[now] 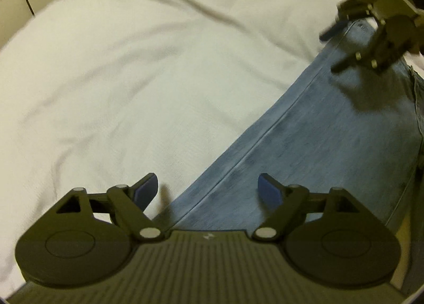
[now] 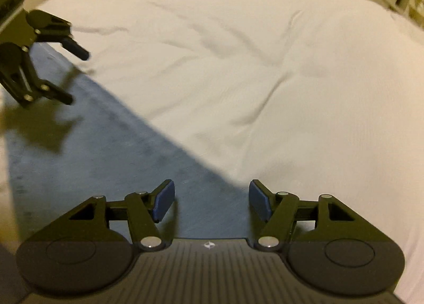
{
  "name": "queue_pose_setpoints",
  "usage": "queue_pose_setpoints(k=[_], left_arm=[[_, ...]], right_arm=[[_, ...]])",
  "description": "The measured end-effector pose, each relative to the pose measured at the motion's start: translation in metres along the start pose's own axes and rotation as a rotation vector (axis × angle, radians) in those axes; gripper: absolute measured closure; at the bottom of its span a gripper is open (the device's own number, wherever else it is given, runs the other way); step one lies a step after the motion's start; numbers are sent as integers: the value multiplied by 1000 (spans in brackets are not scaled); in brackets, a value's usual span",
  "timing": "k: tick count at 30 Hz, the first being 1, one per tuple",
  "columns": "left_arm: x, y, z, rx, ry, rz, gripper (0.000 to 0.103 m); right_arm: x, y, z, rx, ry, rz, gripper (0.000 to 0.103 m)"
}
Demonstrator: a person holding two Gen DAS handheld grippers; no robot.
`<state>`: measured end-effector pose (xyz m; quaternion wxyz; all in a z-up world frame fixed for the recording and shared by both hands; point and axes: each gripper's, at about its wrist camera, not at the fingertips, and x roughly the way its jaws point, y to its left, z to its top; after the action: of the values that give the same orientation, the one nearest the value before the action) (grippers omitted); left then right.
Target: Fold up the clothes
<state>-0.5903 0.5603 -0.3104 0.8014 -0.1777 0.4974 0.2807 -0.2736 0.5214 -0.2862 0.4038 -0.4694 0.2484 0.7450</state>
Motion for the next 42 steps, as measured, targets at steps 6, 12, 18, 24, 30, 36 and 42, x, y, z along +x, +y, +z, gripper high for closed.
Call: queue_pose_setpoints(k=[6,12,18,24,30,36,42], left_arm=[[14,23,-15,32,131,-35,68],[-41,-11,-29,101,27,116,98],[-162,-102,-90,14,-111,226,99],[-209,-219,-173,-241,19,125,98],[-170,-295,-234,-473,204,57,91],[-191,-331,-235,-496,123,129,83],[-158,-357,-219,-296,1,230,72]], right_arm=[[9,-18,-1,-64,76,82,65],[-35,-3,-19,-119,-8,27,97],[-141,85,-87,-157,-213,-141,100],[-198,183,-198,-73,-180,-185,100],[-165,219,-291,79,88,-154,90],[-176,182,-333,425,-14,-87,68],[-181,145,-377,795,-221,28,65]])
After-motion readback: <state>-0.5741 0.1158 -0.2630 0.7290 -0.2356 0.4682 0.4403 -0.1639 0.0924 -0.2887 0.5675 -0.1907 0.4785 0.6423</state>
